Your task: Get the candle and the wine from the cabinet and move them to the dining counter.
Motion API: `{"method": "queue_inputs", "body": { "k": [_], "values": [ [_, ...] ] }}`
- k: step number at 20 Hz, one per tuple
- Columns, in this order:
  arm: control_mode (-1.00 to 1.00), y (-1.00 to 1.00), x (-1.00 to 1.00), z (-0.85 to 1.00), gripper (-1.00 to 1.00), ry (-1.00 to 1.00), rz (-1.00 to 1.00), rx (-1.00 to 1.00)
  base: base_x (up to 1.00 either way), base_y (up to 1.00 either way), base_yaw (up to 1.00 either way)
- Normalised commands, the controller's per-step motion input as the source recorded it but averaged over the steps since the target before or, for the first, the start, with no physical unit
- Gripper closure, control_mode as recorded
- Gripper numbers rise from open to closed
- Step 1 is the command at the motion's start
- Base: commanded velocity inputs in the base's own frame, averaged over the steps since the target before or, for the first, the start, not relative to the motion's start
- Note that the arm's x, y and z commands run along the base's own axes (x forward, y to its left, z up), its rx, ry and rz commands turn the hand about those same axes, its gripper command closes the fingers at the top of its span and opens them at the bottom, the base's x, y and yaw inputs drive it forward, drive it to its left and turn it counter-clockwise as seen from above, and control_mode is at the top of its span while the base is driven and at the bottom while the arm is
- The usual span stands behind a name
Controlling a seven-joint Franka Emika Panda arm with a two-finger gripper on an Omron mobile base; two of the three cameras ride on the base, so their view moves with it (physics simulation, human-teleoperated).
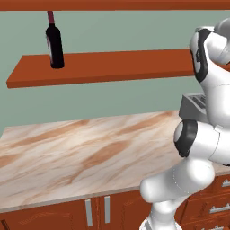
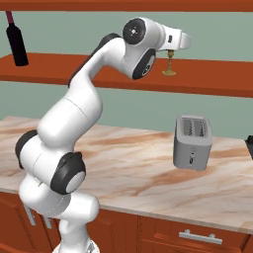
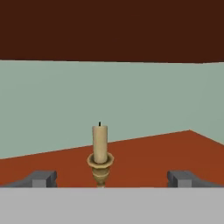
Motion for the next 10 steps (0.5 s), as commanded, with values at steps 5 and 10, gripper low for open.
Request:
{"method": "queue_inputs", "body": {
  "k": [5,10],
  "values": [
    [-1.0,-0.05,0.0,-0.22,-1.0,0.0,0.0,0.0,0.0,0.0,0.0],
    [-1.0,0.0,0.0,-0.23,-1.0,0.0,0.0,0.0,0.0,0.0,0.0]
  ]
}}
